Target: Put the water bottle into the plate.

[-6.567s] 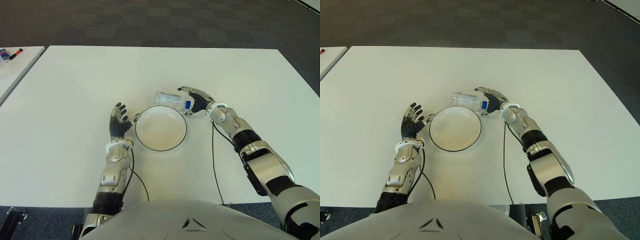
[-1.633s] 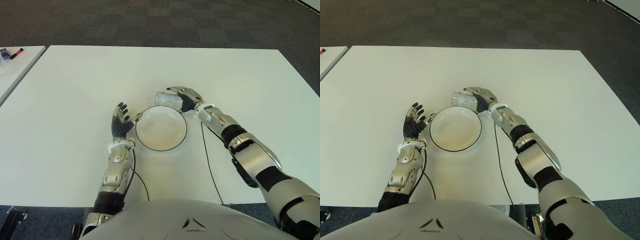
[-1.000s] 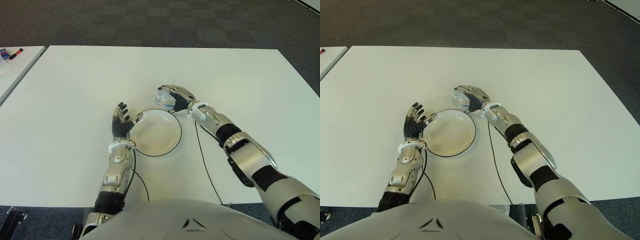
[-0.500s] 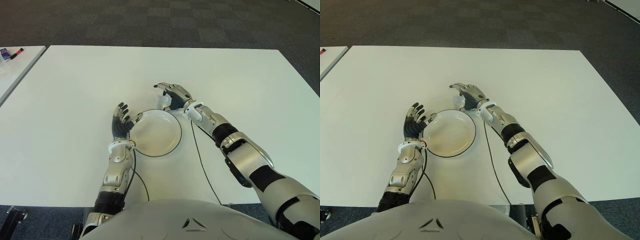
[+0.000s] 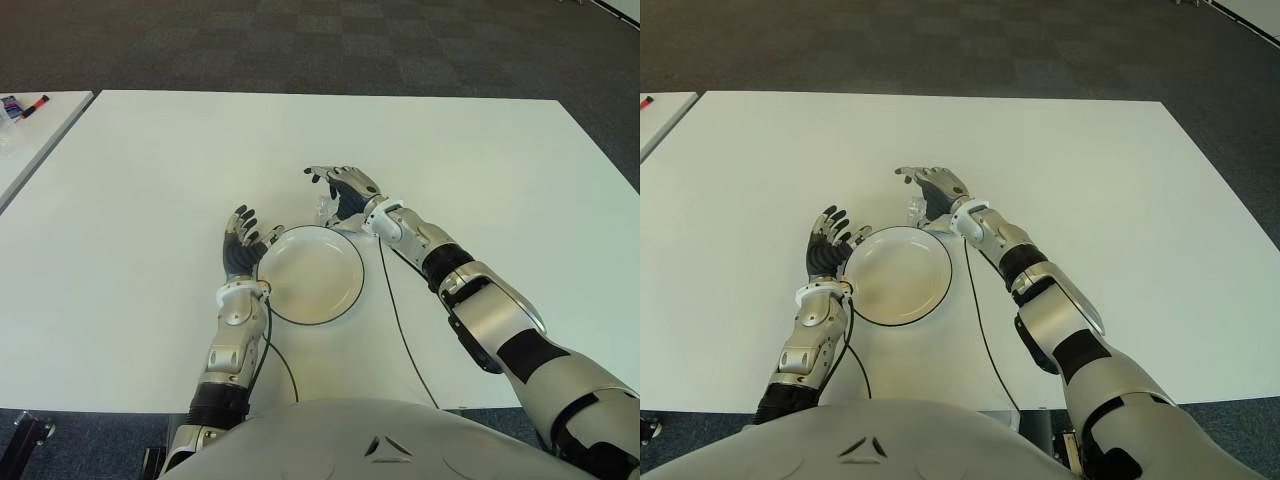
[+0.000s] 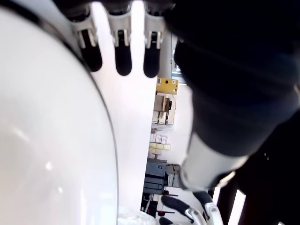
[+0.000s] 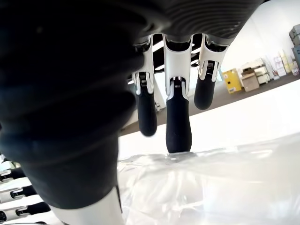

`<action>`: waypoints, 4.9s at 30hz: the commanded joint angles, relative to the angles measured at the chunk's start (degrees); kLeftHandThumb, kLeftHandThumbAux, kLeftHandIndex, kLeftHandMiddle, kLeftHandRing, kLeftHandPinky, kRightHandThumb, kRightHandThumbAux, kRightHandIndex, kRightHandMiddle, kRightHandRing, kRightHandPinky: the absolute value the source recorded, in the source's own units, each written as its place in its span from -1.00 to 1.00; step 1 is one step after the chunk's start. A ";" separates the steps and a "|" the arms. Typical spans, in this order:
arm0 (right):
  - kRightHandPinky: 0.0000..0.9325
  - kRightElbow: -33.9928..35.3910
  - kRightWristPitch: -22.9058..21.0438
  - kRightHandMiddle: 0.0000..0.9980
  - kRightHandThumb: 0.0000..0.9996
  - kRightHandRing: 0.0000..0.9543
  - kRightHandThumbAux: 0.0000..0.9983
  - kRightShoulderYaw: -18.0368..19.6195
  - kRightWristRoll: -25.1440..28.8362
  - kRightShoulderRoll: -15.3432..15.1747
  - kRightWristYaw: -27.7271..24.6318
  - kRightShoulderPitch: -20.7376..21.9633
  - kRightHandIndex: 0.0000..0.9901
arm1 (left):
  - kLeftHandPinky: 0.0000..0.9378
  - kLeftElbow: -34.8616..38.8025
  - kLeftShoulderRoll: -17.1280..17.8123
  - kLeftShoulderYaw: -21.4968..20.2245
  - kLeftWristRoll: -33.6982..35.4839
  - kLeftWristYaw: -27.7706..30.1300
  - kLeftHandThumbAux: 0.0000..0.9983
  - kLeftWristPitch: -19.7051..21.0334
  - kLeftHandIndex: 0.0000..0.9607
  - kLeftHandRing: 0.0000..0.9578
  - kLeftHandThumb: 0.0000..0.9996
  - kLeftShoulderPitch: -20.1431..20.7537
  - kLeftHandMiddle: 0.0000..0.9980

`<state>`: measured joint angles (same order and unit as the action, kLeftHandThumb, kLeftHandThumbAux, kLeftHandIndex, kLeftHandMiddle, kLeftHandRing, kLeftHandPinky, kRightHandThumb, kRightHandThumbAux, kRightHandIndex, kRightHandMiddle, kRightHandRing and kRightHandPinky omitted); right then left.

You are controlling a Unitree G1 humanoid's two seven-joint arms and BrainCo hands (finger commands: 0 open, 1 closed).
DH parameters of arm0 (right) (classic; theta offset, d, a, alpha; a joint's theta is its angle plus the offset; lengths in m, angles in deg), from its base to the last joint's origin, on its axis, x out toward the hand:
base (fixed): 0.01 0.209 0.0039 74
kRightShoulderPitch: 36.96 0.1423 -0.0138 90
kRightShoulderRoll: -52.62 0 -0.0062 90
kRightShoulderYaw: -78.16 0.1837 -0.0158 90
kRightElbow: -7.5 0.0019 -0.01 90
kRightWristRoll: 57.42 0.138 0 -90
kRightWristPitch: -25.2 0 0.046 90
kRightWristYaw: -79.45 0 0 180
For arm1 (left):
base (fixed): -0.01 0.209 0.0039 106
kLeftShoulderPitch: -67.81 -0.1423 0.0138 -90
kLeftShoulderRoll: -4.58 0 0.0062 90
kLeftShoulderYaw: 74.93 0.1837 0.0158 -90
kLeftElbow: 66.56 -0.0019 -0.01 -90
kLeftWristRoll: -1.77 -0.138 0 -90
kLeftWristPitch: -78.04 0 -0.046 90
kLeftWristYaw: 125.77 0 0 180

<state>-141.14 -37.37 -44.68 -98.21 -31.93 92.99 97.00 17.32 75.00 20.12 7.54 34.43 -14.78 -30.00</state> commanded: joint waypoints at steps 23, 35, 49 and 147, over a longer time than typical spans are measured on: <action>0.94 -0.48 0.01 0.70 0.35 0.86 0.90 -1.17 -1.60 0.21 2.15 -0.86 -0.73 | -0.63 -0.10 -5.09 0.10 0.66 -0.20 0.80 0.57 -0.69 -0.66 -0.87 -0.37 -0.64; 0.92 -0.91 1.05 0.70 0.39 0.85 0.89 -0.99 -1.40 0.18 2.51 -0.90 -0.74 | -0.62 0.33 -4.90 0.12 0.75 -0.10 0.82 0.65 -0.68 -0.66 -0.85 -0.67 -0.64; 0.91 -1.77 1.58 0.69 0.28 0.85 0.94 -0.99 -1.43 0.23 2.84 -0.73 -0.76 | -0.64 0.33 -4.68 0.00 0.89 0.18 0.80 0.76 -0.70 -0.69 -0.85 -0.70 -0.67; -0.95 30.79 -17.02 -1.00 -0.80 -1.00 0.99 7.41 0.20 -5.93 3.12 -22.48 -1.00 | -0.62 -1.34 -3.76 -0.98 0.61 1.14 0.77 1.32 -0.72 -0.69 -0.86 0.12 -0.66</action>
<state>-111.32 -53.32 -37.71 -98.35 -37.97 97.46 75.34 17.41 75.06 19.35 8.03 35.05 -14.23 -30.06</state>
